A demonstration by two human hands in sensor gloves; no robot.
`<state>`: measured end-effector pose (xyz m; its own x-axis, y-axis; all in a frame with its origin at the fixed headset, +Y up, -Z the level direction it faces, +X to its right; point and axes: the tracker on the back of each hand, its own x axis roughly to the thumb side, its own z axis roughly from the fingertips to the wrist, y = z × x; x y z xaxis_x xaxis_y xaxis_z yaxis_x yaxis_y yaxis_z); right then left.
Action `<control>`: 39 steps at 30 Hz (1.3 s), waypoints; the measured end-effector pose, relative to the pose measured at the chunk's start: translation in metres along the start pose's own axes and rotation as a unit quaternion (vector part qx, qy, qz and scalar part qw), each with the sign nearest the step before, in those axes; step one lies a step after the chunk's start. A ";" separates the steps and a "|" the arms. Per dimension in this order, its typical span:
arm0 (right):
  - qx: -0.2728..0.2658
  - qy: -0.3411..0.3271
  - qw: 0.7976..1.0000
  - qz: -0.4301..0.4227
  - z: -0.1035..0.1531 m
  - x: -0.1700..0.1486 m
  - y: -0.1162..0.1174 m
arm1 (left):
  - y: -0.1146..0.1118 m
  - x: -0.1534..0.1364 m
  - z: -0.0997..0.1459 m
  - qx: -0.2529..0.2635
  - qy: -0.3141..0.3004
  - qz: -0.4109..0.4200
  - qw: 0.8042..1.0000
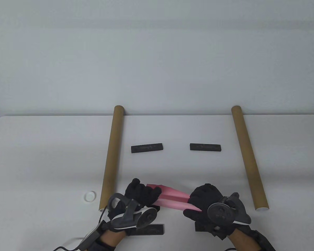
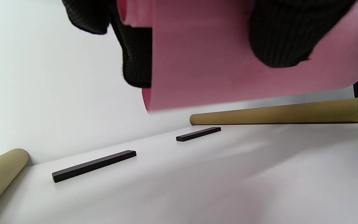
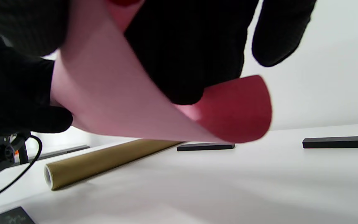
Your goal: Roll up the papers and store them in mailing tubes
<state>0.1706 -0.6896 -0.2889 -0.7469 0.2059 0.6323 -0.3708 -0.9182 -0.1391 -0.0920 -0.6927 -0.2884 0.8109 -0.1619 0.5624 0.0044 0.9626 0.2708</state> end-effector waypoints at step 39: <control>-0.003 -0.008 1.000 0.019 0.001 0.004 -0.003 | 0.001 0.002 -0.001 -0.007 -0.002 0.012 1.000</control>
<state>0.1694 -0.6862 -0.2857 -0.7520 0.1646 0.6383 -0.3453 -0.9232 -0.1687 -0.0897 -0.6920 -0.2881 0.8081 -0.1397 0.5723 -0.0063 0.9694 0.2455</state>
